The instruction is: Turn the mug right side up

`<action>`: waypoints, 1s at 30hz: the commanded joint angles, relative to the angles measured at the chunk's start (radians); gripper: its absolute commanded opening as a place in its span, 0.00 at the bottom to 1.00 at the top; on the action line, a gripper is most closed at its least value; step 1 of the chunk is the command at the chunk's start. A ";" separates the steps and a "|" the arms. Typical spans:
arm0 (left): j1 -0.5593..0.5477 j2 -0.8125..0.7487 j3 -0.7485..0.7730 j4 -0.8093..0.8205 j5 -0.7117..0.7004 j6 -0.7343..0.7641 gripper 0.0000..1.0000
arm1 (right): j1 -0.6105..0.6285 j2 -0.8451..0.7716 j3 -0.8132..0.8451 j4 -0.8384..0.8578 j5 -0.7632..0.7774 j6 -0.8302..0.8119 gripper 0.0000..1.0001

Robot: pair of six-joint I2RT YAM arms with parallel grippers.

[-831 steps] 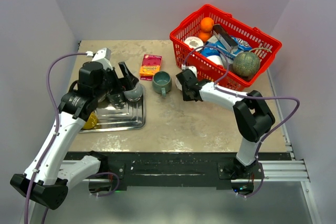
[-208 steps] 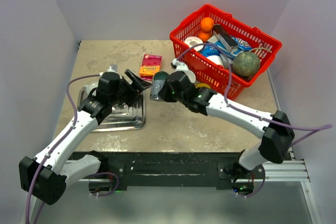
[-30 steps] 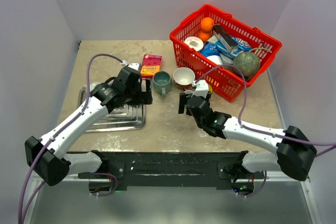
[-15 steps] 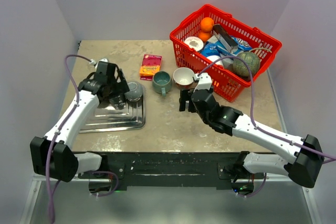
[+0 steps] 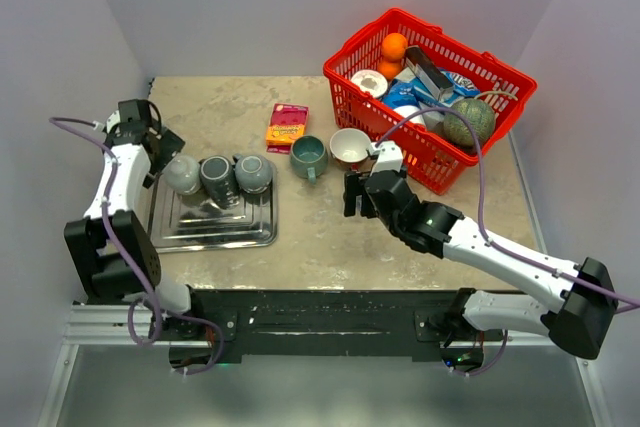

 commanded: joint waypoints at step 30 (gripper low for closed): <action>0.093 0.386 0.196 0.054 0.015 -0.121 0.62 | -0.099 0.052 -0.001 0.019 -0.036 -0.046 0.86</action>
